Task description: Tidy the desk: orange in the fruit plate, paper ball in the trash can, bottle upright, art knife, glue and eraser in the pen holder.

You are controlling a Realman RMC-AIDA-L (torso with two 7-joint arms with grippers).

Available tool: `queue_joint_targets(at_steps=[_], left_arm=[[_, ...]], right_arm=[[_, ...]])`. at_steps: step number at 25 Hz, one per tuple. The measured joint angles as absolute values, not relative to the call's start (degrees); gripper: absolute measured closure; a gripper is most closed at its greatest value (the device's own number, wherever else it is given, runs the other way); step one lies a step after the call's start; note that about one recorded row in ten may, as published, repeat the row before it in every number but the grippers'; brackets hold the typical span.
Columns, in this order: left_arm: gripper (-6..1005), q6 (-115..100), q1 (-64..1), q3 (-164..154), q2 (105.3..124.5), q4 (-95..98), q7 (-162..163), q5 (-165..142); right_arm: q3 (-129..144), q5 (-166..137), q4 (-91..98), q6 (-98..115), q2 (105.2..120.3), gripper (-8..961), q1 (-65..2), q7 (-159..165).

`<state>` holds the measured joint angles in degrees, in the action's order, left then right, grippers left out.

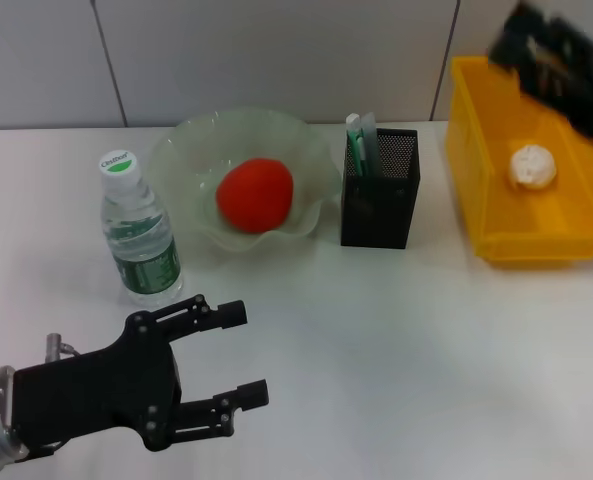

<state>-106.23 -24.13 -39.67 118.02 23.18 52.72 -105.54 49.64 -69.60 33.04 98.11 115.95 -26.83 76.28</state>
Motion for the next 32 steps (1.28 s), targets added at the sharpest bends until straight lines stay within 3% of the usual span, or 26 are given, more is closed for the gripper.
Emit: queue_joint_targets(at_steps=[2, 5, 17, 32], left_arm=[[194, -106.3, -24.5, -40.6, 117.47, 23.7, 55.0, -105.7], [194, -105.5, -24.7, -42.0, 116.91, 23.7, 55.7, -105.8], [194, -100.6, -26.2, -44.2, 116.99, 23.8, 56.9, -111.8], [194, -100.7, -27.2, -44.2, 116.14, 24.5, 57.1, -113.1]], right_arm=[[49.9, -77.3, 30.4, 106.0, 114.91, 164, -26.0, 74.6], [49.9, -83.3, 29.6, 107.8, 114.82, 135, -25.4, 73.3], [49.9, -105.8, 28.9, 98.9, 117.60, 135, -24.7, 69.0], [49.9, -106.2, 28.7, 96.0, 118.21, 135, -24.9, 67.3]])
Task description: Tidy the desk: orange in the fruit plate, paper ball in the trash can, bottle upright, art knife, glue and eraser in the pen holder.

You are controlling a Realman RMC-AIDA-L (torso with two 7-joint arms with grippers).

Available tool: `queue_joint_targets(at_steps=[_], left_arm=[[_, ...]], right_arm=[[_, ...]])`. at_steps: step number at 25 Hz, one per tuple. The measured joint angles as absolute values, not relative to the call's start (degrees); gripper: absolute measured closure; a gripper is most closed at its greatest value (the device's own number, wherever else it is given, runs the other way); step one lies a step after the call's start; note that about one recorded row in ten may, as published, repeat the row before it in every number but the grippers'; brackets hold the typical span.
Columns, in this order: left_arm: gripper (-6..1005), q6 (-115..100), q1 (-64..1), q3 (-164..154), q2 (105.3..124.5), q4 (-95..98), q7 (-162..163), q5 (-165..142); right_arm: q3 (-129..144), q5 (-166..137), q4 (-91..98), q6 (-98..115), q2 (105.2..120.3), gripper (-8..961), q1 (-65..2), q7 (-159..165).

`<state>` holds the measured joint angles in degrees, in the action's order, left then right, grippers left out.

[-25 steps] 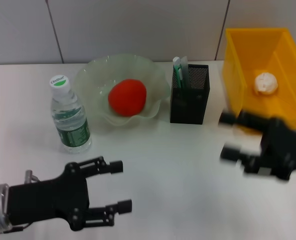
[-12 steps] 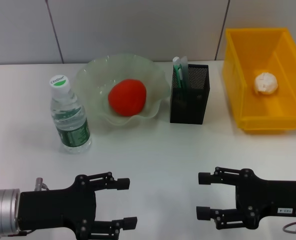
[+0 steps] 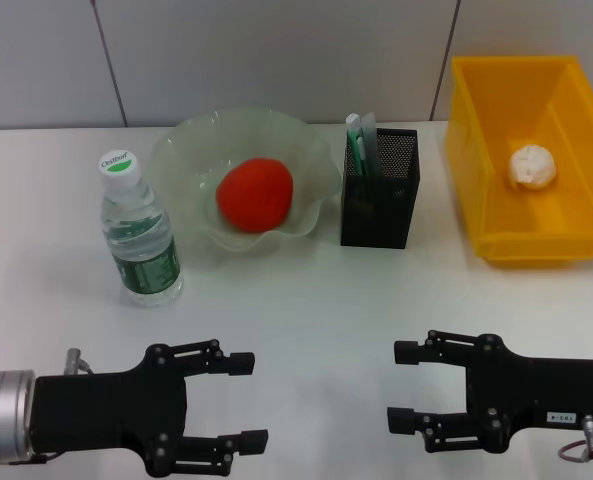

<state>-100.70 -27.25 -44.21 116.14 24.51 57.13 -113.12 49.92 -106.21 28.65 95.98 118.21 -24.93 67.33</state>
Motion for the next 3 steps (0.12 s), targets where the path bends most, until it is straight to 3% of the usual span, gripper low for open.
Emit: queue_joint_targets(at_steps=[3], left_arm=[[194, -100.8, -27.4, -44.2, 115.98, 24.5, 57.1, -113.1]], right_arm=[[49.9, -106.2, 28.6, 96.0, 118.27, 135, -25.0, 67.3]])
